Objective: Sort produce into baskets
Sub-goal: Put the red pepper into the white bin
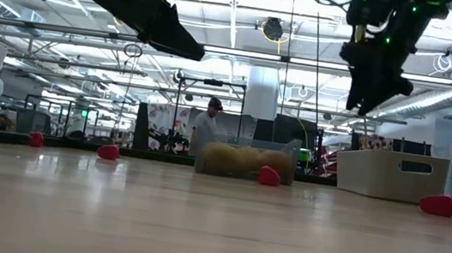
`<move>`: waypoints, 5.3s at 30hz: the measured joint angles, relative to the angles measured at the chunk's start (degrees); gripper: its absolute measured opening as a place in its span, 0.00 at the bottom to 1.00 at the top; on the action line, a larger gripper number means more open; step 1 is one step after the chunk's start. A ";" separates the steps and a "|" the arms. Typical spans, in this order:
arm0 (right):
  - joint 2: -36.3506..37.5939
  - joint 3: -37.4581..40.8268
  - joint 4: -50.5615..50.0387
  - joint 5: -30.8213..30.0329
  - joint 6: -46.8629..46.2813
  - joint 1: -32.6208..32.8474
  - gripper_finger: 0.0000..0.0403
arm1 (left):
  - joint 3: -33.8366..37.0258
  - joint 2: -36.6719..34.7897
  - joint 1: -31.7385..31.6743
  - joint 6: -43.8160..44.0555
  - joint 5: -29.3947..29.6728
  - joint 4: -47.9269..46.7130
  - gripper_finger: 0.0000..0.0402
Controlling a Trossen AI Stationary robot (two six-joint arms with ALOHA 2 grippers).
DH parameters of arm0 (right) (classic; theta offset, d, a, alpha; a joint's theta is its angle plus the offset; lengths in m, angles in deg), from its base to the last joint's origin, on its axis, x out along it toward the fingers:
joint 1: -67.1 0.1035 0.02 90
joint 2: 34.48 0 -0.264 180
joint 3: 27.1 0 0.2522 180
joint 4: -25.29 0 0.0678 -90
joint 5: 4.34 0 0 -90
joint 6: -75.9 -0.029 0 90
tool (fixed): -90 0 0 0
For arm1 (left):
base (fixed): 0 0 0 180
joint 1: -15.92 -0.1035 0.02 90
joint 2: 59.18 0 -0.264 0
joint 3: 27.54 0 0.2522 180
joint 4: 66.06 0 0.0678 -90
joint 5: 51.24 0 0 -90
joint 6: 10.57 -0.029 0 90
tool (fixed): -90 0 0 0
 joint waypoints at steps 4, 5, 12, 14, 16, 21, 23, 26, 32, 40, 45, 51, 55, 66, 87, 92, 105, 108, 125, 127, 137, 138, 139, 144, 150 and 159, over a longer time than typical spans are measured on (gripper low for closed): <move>0.00 -0.03 -0.40 5.60 -3.74 5.18 0.50 | 0.00 0.00 0.00 0.04 0.00 0.00 0.61; 0.00 0.28 -0.53 6.69 -4.98 6.98 0.50 | 0.01 0.00 0.00 0.04 -0.01 0.00 0.61; 0.00 2.70 -0.57 9.30 -15.56 22.68 0.50 | 0.02 0.04 0.00 1.29 -0.02 0.00 0.61; 0.00 3.28 -0.60 9.17 -18.36 26.97 0.50 | 0.00 0.04 0.00 1.55 -0.02 0.02 0.61; 0.00 3.95 -0.40 8.13 -21.10 31.05 0.50 | 0.00 0.04 0.00 1.56 -0.03 0.02 0.61; -0.02 6.41 -0.57 2.71 -28.15 40.10 0.50 | 0.00 2.35 0.02 4.20 -5.67 4.93 0.61; -0.02 7.51 -0.48 0.13 -30.86 43.39 0.50 | -0.02 5.33 0.51 4.59 -8.66 10.10 0.61; -0.02 9.03 0.22 -3.26 -34.53 47.54 0.50 | -0.09 11.54 1.80 4.51 -9.68 17.82 0.61; -0.07 10.56 2.71 -6.56 -37.96 52.55 0.50 | -6.16 25.28 3.46 2.04 -9.81 23.35 0.61; -0.04 10.55 4.74 -11.76 -37.65 55.87 0.50 | -22.41 40.77 3.29 -5.70 -3.65 10.40 0.61; -0.02 10.54 5.66 -13.77 -37.04 57.43 0.50 | -30.99 45.97 2.03 -7.10 0.23 -2.11 0.61; -0.04 10.53 5.60 -13.89 -34.57 58.23 0.50 | -32.09 47.23 0.85 -7.49 0.02 -2.70 0.61; -0.02 10.53 5.58 -14.01 -33.66 58.21 0.50 | -32.09 47.23 -0.28 -6.58 -2.28 -2.57 0.61; -0.02 10.53 5.76 -13.98 -32.83 58.19 0.50 | -32.11 49.29 -1.51 -5.92 -3.69 -0.20 0.61; -0.02 10.53 6.90 -13.98 -32.85 58.17 0.50 | -32.11 52.39 -2.32 -4.24 -5.20 1.48 0.61; -0.02 10.53 7.61 -13.96 -32.85 58.17 0.50 | -32.11 52.39 -2.29 -4.26 -5.22 1.19 0.60; -0.02 10.53 8.58 -13.95 -33.12 58.17 0.50 | -32.13 52.39 -2.23 -4.70 -5.31 0.39 0.31; -0.02 10.53 9.25 -13.95 -34.52 58.17 0.50 | -32.13 52.39 -2.23 -4.68 -5.29 0.39 0.26; -0.02 10.53 10.50 -15.13 -37.44 58.14 0.50 | -31.89 49.10 -0.28 -4.09 -6.58 -1.11 0.24; -0.02 10.53 10.70 -15.13 -37.44 58.16 0.50 | -31.96 47.96 0.48 -4.22 -6.75 -0.67 0.24; -0.02 10.53 13.57 -16.99 -37.46 58.14 0.50 | -32.00 43.43 4.14 -4.45 -6.73 -0.66 0.24; -0.02 10.53 13.84 -17.00 -37.64 58.14 0.50 | -32.00 43.21 4.56 -4.45 -6.73 -0.84 0.24; -0.02 10.53 14.13 -16.99 -37.93 58.14 0.50 | -32.00 42.97 5.00 -4.45 -6.73 -1.07 0.24; -0.02 10.51 16.31 -16.81 -39.15 58.17 0.50 | -32.04 41.88 6.78 -4.44 -6.71 -0.98 0.24; -0.02 10.51 17.10 -16.69 -40.42 58.17 0.50 | -32.11 40.87 8.43 -4.44 -6.58 -1.54 0.24; -0.07 10.51 18.04 -16.66 -40.40 58.17 0.50 | -32.13 37.38 9.68 -4.48 -6.25 -3.84 0.24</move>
